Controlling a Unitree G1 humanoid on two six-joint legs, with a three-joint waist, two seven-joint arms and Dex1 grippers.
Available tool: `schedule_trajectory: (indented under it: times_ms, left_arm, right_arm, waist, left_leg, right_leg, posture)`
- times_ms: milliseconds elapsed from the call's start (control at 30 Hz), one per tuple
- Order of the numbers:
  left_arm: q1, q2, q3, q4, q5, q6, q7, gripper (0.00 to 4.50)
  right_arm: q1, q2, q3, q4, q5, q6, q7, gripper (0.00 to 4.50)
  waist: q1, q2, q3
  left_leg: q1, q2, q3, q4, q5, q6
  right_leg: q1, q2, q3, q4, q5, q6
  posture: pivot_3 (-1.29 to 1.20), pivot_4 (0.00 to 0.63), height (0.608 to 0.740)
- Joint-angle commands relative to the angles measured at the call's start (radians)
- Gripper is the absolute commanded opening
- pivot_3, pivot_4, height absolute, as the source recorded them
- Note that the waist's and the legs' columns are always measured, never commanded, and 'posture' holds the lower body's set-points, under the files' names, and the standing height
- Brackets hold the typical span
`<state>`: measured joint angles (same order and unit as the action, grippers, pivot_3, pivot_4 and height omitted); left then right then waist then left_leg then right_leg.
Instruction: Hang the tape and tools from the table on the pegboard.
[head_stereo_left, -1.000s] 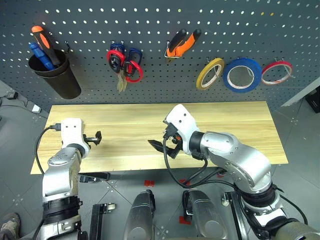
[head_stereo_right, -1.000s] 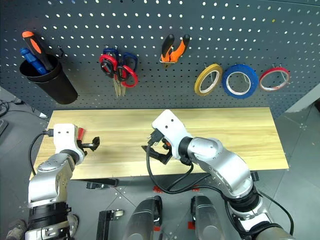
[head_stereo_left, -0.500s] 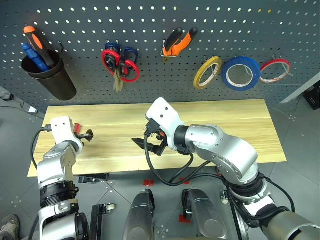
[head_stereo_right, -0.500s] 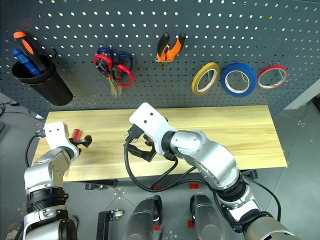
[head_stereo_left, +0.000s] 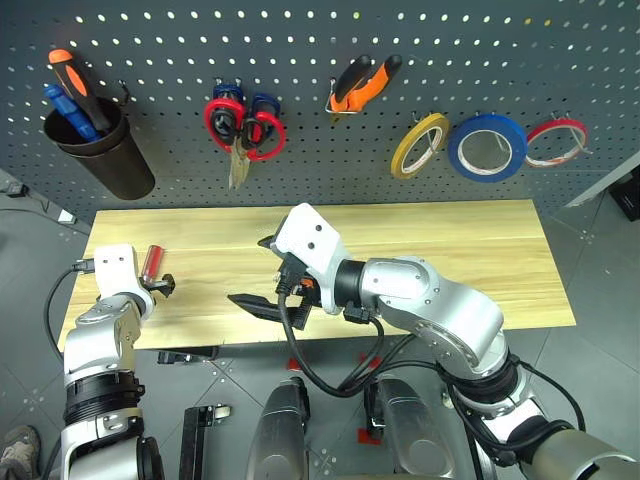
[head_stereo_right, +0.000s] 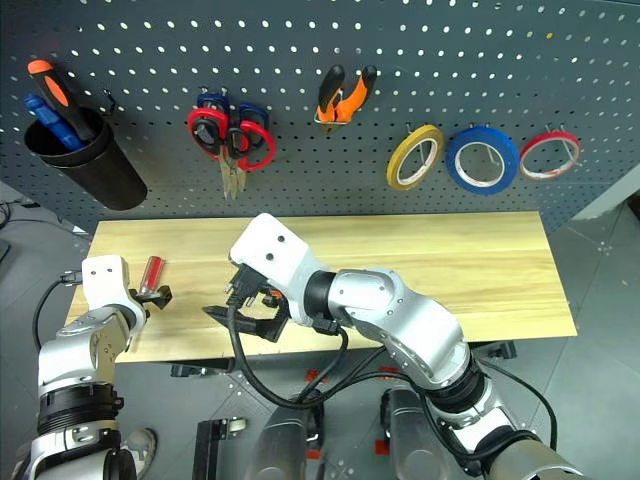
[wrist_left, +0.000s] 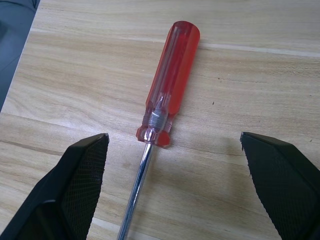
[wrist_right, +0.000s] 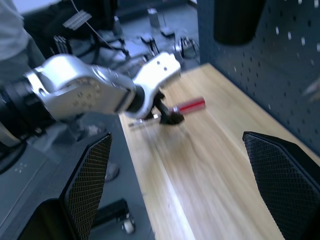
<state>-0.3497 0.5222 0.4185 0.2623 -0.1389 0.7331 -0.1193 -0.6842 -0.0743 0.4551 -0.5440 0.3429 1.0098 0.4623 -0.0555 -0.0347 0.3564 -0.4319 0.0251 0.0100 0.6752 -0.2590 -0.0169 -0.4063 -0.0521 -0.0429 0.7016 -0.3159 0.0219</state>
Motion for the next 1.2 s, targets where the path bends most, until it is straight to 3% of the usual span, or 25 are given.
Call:
schedule_trajectory:
  times_ms: [33,533,1200]
  left_arm:
    - [-0.011,0.019,-0.003,0.005,0.010,-0.010,0.014,4.44]
    - [-0.180,0.039,-0.033,0.300,0.022,-0.171,0.024,4.44]
    - [-0.149,0.011,0.024,0.378,-0.018,-0.215,0.122,4.44]
  right_arm:
    - [-0.004,-0.001,0.006,-0.009,0.013,-0.062,0.029,4.50]
    - [-0.078,0.052,0.021,0.037,-0.010,-0.027,-0.030,4.50]
    - [-0.136,0.012,0.040,0.030,-0.030,0.001,-0.051,4.50]
  waist:
    - [0.000,0.000,0.000]
    - [-0.001,-0.001,0.023]
    - [-0.001,0.000,0.028]
  left_leg:
    - [0.000,0.000,0.000,0.000,0.000,0.000]
    - [-0.001,0.000,0.000,-0.003,0.001,-0.001]
    - [-0.001,0.000,0.001,-0.010,0.002,-0.004]
  right_leg:
    - [0.000,0.000,0.000,0.000,0.000,0.000]
    - [0.000,0.000,-0.001,-0.004,0.000,0.000]
    - [-0.001,-0.001,-0.002,-0.009,0.000,0.000]
  posture:
    - [-0.06,0.414,0.740]
    - [-0.07,0.442,0.740]
    - [-0.09,0.445,0.740]
